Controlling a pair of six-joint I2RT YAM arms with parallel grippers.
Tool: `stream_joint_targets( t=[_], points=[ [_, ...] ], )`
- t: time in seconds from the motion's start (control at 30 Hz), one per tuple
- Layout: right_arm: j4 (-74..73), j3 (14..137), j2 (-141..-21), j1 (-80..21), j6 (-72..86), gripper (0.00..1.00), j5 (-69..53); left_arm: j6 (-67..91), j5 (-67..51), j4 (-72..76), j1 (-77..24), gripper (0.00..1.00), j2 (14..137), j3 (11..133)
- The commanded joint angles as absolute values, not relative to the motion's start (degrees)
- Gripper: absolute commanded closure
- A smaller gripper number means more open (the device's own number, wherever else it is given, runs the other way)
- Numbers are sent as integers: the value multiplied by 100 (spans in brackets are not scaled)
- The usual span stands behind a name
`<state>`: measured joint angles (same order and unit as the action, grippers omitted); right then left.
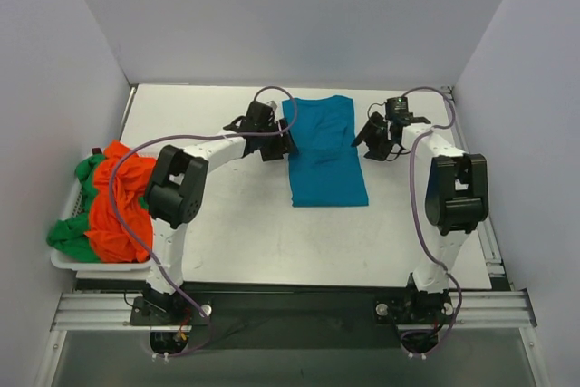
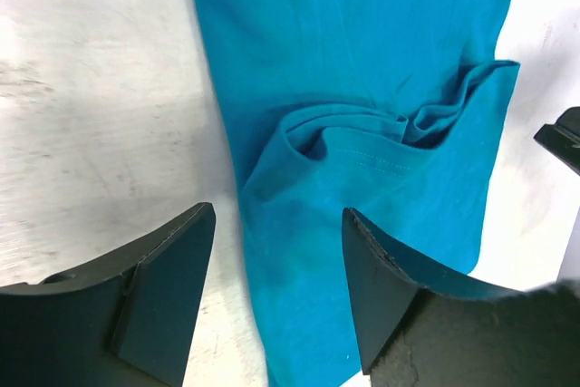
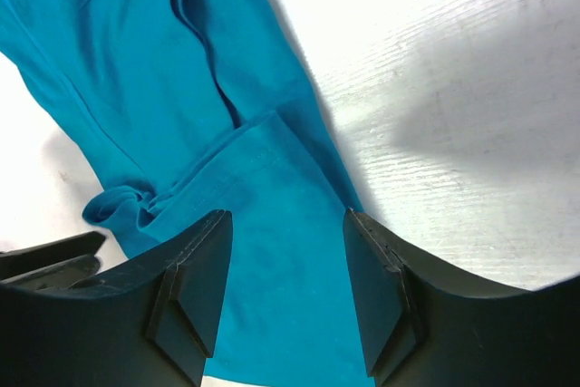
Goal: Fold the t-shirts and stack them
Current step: Fold the folded rectangular tshirt in 1/3 of the way
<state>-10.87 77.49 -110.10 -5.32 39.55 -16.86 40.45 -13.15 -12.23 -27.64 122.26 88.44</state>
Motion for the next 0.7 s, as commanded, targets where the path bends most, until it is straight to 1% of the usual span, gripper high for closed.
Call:
stream_joint_targets(
  t=[0.0,0.1,0.13,0.2,0.23,0.27,0.33,0.37,0.57,0.67],
  points=[
    [-1151,7797,-10435,-588,3745,48,-1461,3876,-1354,-852,-2646,31,11568,8825],
    [-1151,7419,-10039,-808,3569,49,-1152,3893,-1213,-870,-2707,37,11154,8500],
    [-1151,7331,-9959,-887,3542,49,-977,3911,-1143,-940,-2777,52,11040,8456],
    [-1125,7128,-9809,-1168,3420,50,-827,3911,-1099,-897,-2900,65,10934,8254],
    [-1125,7119,-9800,-1273,3375,51,-678,3876,-1099,-879,-3031,73,10934,8236],
    [-1125,7145,-9809,-1370,3323,52,-625,3867,-1081,-940,-3084,86,10977,8305],
    [-1134,7382,-10036,-1599,3243,53,-720,3902,-1142,-993,-3138,95,11239,8454],
    [-1169,7496,-10150,-1634,3234,56,-764,3920,-1212,-1019,-3155,99,11346,8542],
    [-1248,8234,-11072,-1626,3015,63,-984,3885,-1599,-1037,-3103,100,12189,9271],
    [-1283,8569,-11381,-1433,2927,64,-1028,3850,-1670,-933,-2980,100,12620,9580]
  ],
)
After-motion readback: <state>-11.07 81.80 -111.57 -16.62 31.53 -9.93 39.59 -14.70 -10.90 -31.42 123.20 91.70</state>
